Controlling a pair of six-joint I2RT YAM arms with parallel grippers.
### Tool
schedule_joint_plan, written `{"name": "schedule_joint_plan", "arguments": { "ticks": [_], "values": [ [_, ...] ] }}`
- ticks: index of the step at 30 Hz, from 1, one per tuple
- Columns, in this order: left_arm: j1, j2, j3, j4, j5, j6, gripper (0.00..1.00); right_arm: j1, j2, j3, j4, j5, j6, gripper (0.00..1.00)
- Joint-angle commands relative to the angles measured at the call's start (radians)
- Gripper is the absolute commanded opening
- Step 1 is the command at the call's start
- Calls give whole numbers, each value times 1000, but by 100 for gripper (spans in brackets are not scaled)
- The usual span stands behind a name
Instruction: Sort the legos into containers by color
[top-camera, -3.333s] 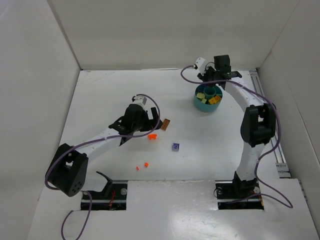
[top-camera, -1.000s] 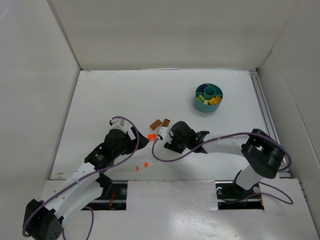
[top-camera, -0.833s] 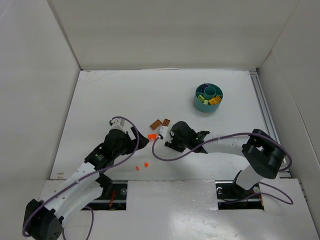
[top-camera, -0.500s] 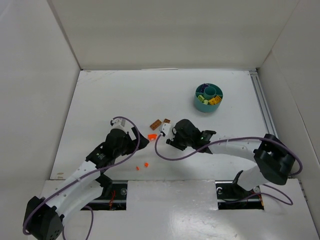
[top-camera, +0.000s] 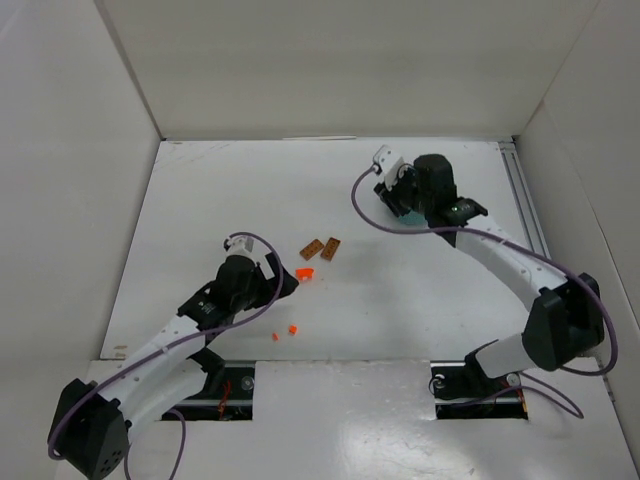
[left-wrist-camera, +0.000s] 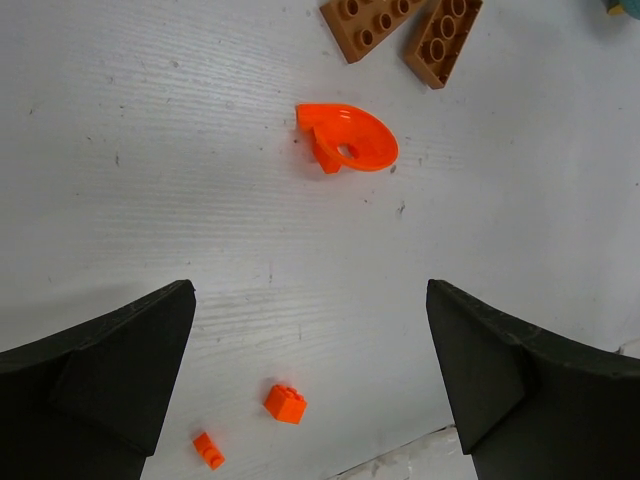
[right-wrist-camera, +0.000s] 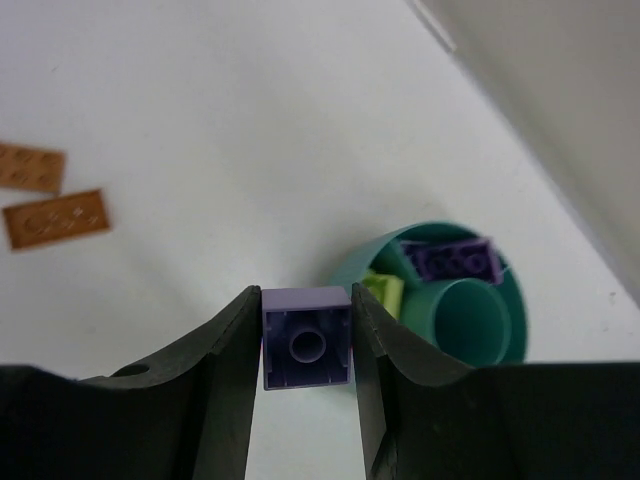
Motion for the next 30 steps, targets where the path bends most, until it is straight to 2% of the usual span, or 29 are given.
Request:
{"name": "schedule_joint_plan", "arguments": {
  "ticks": [1, 5, 13, 23, 27, 30],
  "values": [
    [4, 28, 49, 57, -20, 27, 100, -61, 91, 135, -28, -53, -54, 32],
    [4, 79, 84, 67, -49, 48, 100, -128, 228, 281, -71, -53, -101, 31],
    [4, 240, 178, 107, -70, 113, 100, -178, 444, 509, -137, -67, -193, 31],
    [13, 363, 247, 127, -79, 142, 100, -216, 524, 553, -160, -56, -213, 31],
    [13, 363, 247, 127, -90, 142, 100, -225, 533, 542, -151, -67, -213, 36],
    [13, 354, 247, 127, -90, 142, 100, -225, 533, 533, -151, -88, -213, 45]
  ]
}}
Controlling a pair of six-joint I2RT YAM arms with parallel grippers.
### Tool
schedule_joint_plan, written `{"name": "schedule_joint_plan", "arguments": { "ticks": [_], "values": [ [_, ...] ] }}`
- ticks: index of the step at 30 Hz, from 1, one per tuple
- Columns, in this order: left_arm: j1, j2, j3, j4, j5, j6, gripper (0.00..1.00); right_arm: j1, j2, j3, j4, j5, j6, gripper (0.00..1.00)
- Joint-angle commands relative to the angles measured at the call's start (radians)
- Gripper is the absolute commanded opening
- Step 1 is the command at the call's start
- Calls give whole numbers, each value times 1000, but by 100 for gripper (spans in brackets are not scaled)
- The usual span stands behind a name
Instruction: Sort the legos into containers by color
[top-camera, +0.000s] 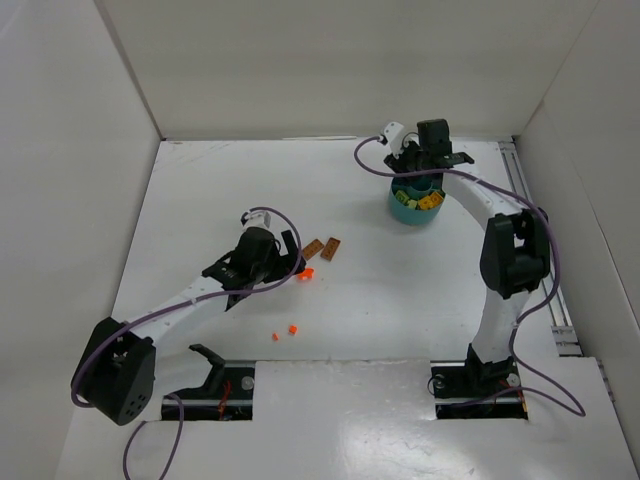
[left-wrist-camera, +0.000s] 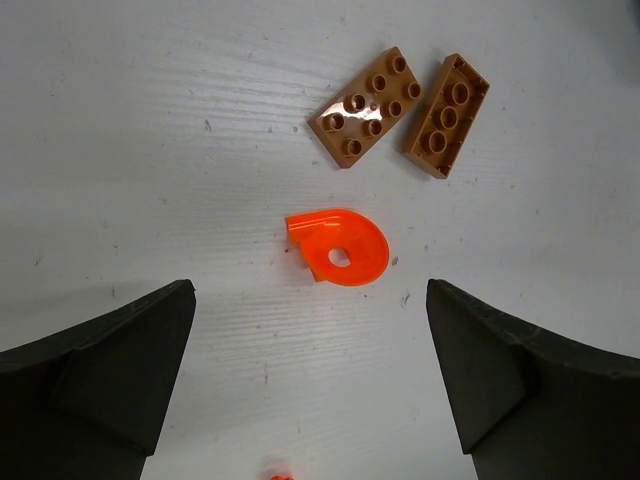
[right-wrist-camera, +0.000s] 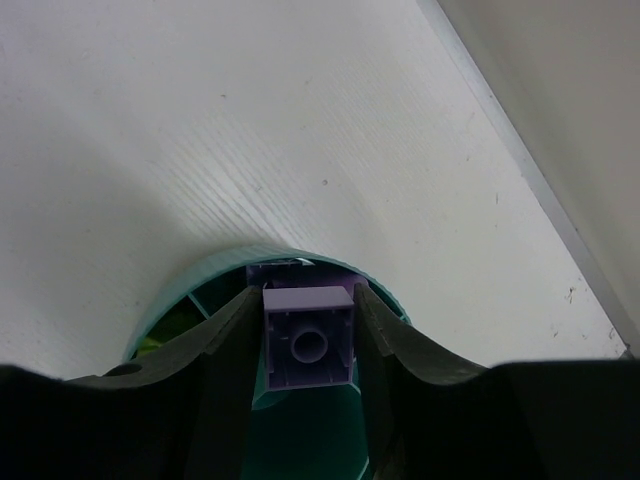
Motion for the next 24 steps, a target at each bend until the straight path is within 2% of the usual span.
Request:
{"name": "schedule_joint_plan", "arguments": {
  "ticks": [1, 8, 12, 20, 24],
  "values": [
    [6, -14, 32, 28, -19, 16, 100, -5, 7, 30, 9, -40, -11, 48],
    [6, -53, 22, 10, -19, 7, 100, -5, 17, 41, 9, -51, -11, 56],
    [6, -76, 13, 10, -19, 7, 100, -5, -6, 41, 0, -51, -11, 56],
    [6, -126, 13, -45, -19, -13, 100, 59, -169, -5, 20, -37, -23, 61],
    [6, -126, 13, -87, -19, -53, 100, 108, -287, -123, 90, -15, 29, 61]
  ]
}}
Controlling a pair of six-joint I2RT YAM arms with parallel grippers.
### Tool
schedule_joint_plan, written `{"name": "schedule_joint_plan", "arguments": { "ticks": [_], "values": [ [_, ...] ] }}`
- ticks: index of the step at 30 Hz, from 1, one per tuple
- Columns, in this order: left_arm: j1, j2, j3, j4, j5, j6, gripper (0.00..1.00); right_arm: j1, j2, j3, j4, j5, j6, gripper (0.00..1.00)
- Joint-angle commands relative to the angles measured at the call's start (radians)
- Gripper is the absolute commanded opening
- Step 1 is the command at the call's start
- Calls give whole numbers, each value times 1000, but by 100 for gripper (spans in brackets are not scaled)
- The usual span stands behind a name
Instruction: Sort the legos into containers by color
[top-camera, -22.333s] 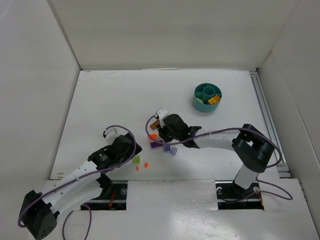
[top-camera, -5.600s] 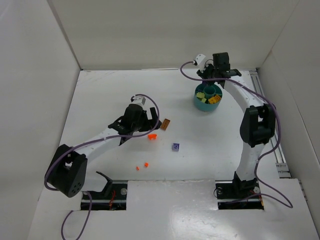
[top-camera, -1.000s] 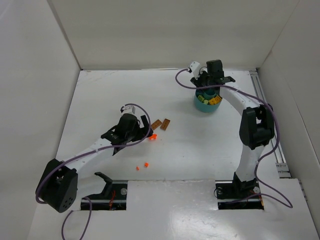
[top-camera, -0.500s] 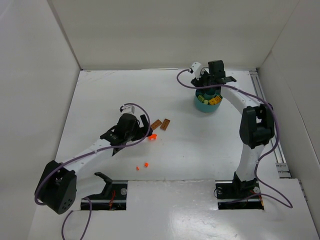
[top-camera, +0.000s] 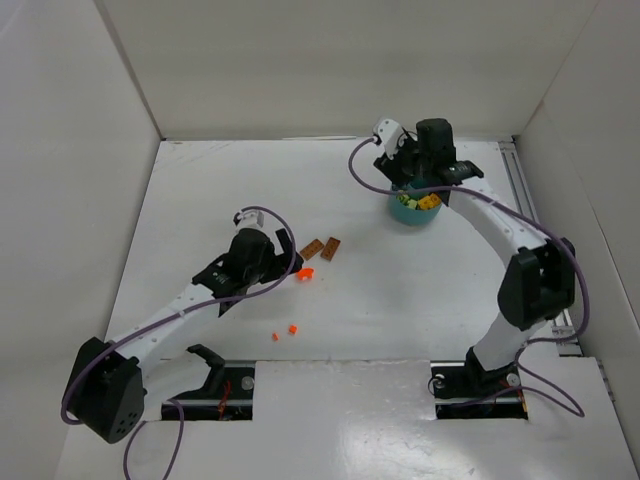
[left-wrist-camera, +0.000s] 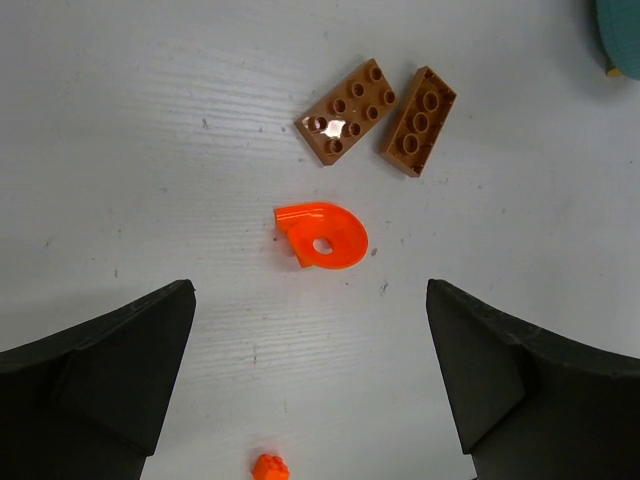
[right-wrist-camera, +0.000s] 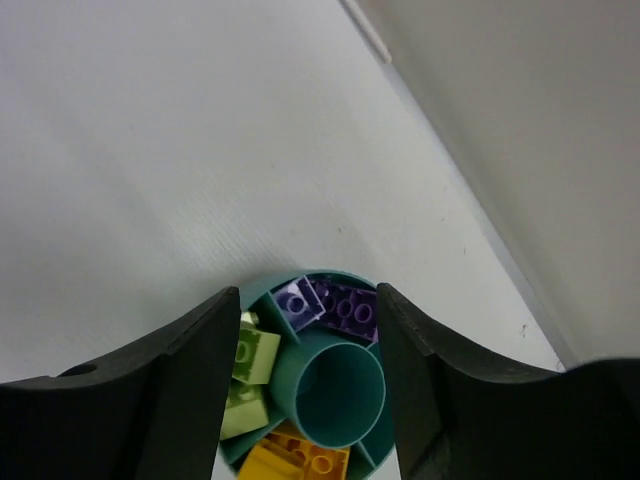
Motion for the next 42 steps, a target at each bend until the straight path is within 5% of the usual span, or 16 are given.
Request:
{"name": "schedule_joint_plan", "arguments": {
  "ticks": [1, 9, 17, 29, 42],
  "values": [
    [6, -31, 3, -42, -12, -43, 100, 56, -164, -116, 91, 22, 105, 62],
    [6, -132, -63, -96, -18, -117, 100, 222, -384, -448, 206, 149, 540, 65],
    [6, -218, -114, -105, -9, -147, 100, 458, -292, -496, 172, 537, 1003, 67],
    [6, -319, -152, -146, -9, -156, 100, 552, 108, -156, -40, 696, 1412, 68],
    [6, -392, -192, -100, 115, -127, 100, 561, 263, -28, -175, 774, 1684, 68]
  ]
}}
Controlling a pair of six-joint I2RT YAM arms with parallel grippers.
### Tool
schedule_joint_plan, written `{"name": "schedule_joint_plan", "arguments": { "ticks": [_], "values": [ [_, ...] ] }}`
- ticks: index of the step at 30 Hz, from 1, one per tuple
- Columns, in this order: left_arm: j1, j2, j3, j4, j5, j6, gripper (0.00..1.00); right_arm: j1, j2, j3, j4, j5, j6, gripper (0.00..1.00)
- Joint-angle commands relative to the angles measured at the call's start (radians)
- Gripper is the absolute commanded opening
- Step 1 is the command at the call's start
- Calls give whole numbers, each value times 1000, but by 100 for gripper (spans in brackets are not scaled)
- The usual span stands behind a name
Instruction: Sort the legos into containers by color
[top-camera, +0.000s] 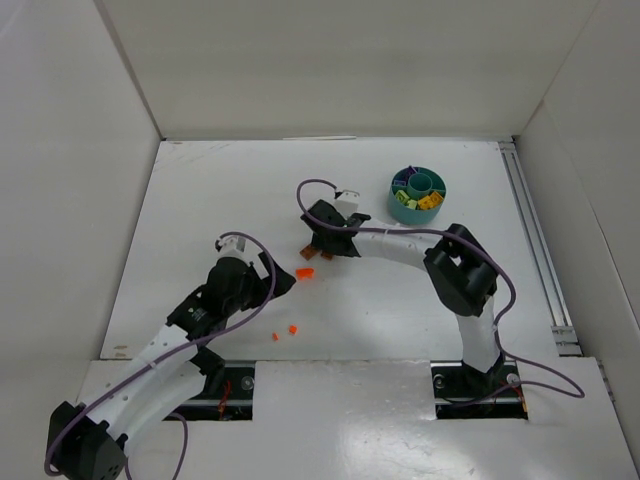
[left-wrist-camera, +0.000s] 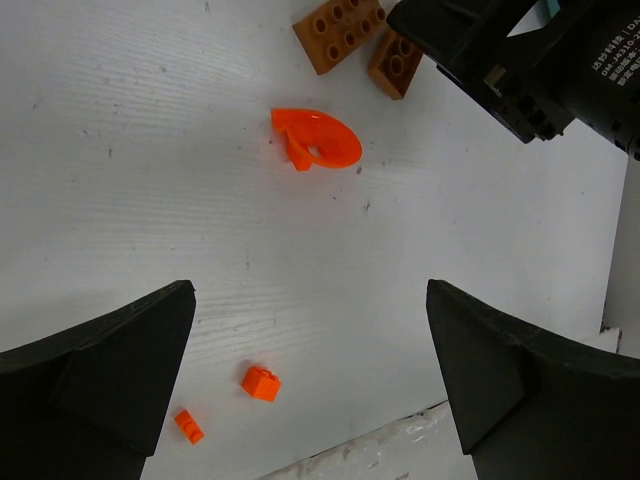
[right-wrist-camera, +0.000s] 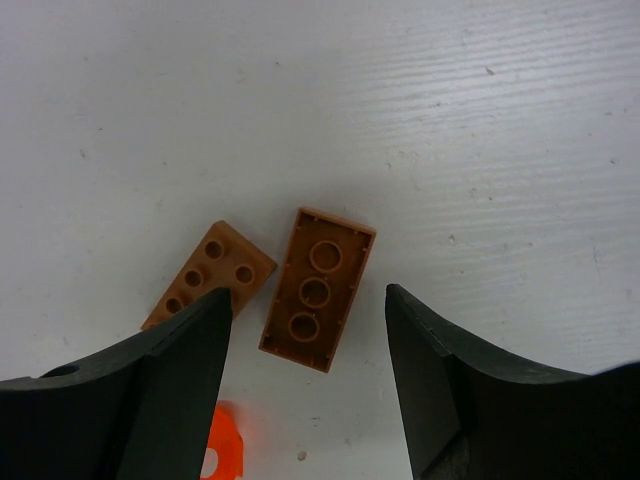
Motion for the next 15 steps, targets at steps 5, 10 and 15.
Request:
{"name": "schedule_joint_plan", "arguments": {
  "ticks": [5, 10, 15],
  "values": [
    [6, -21, -16, 53, 46, 28, 100, 6, 60, 67, -62, 65, 119, 68],
    [6, -52, -25, 62, 55, 28, 100, 6, 126, 145, -122, 65, 119, 67],
    [6, -72, -35, 72, 55, 28, 100, 6, 137, 115, -71, 52, 119, 61]
  ]
}}
